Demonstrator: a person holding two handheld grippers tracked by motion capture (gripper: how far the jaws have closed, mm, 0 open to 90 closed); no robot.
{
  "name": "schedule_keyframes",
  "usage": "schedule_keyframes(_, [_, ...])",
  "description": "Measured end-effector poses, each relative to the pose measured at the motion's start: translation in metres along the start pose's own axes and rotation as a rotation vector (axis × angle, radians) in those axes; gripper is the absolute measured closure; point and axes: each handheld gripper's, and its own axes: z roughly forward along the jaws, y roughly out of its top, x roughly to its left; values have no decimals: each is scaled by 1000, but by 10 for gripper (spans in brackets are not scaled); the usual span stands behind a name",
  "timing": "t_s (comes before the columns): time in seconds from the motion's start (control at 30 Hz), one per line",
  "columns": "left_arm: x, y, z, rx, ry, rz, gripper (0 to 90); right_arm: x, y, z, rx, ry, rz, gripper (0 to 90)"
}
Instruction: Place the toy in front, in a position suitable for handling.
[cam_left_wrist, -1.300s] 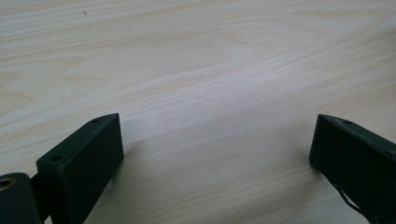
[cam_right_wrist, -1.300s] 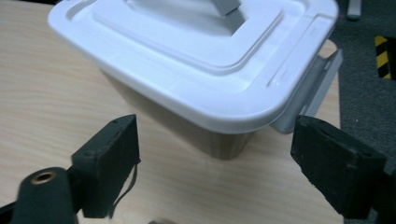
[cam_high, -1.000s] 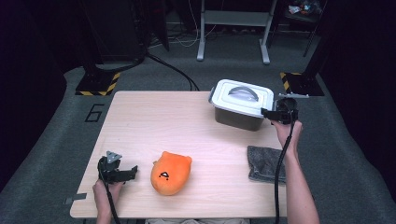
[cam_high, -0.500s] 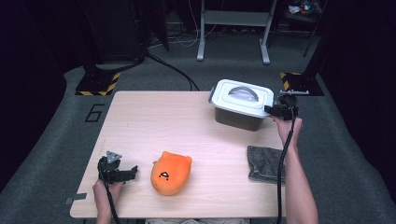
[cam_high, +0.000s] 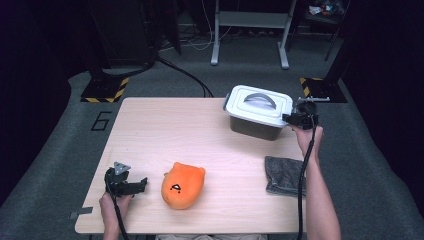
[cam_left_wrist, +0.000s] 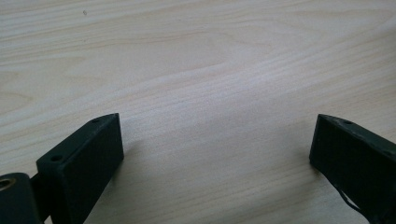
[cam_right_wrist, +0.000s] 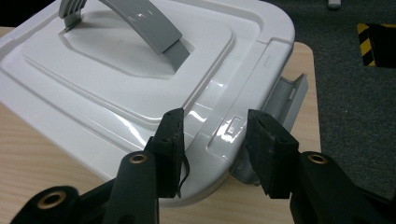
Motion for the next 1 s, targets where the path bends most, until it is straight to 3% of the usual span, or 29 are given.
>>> schedule_keyframes(0.3, [0,0,0,0,0,0,27,4,-2,-2,7,18,12,559])
schedule_keyframes(0.83, [0,0,0,-5,5,0,27,21,-8,-7,10,60,-12,545])
schedule_keyframes(1.0, [0,0,0,-5,5,1,27,26,-10,-10,8,99,-6,555])
